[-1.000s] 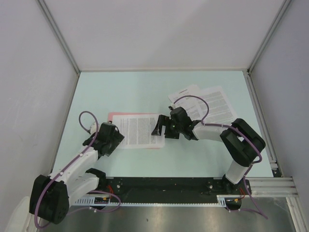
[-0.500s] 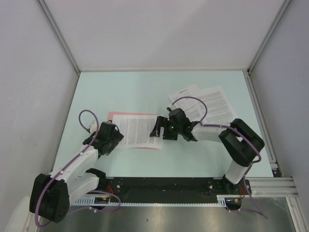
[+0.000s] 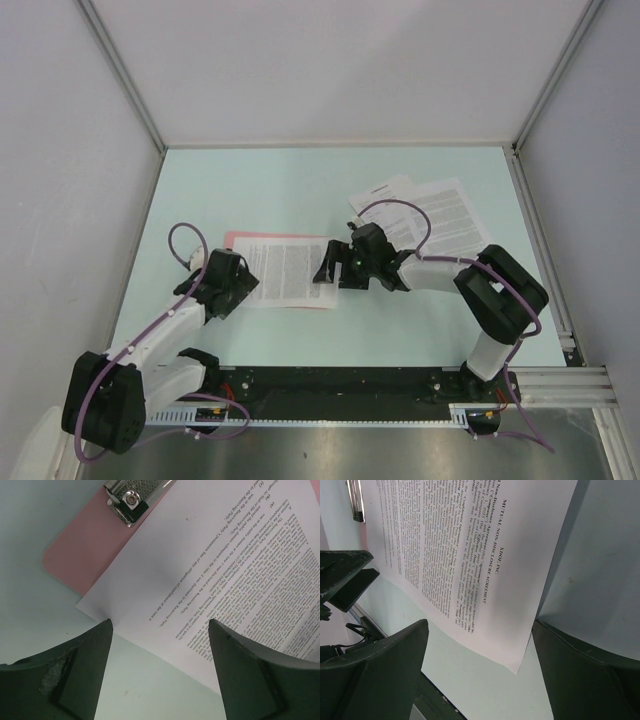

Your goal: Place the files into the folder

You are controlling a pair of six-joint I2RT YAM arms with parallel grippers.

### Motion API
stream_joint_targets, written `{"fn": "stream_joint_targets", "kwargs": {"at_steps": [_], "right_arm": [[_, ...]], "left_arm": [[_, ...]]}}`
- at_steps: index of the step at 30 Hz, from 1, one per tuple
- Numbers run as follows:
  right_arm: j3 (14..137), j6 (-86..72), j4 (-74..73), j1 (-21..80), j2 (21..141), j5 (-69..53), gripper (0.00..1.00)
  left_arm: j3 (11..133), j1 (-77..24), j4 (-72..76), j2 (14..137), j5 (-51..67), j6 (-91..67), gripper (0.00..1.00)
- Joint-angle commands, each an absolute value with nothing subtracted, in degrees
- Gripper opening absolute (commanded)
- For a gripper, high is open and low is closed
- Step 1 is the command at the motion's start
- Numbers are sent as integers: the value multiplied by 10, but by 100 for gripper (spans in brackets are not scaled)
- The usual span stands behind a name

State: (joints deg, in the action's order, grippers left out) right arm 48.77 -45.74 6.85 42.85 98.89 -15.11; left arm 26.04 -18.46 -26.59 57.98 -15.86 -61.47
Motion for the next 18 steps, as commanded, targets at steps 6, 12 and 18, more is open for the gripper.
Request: {"fn": "stream_joint_targets", "kwargs": {"at_steps": [6,12,18], "right_arm": [[440,-394,57,387,1017,-160,92],[424,-378,136,383,1030,-208,87],[410,-401,175,380,1018,-224,83]], "left_arm": [[256,-181,-246,578,-158,-600,83],[250,-181,-238,583,-157,-599,83],[243,-181,-238,579,-154,-599,82]]}}
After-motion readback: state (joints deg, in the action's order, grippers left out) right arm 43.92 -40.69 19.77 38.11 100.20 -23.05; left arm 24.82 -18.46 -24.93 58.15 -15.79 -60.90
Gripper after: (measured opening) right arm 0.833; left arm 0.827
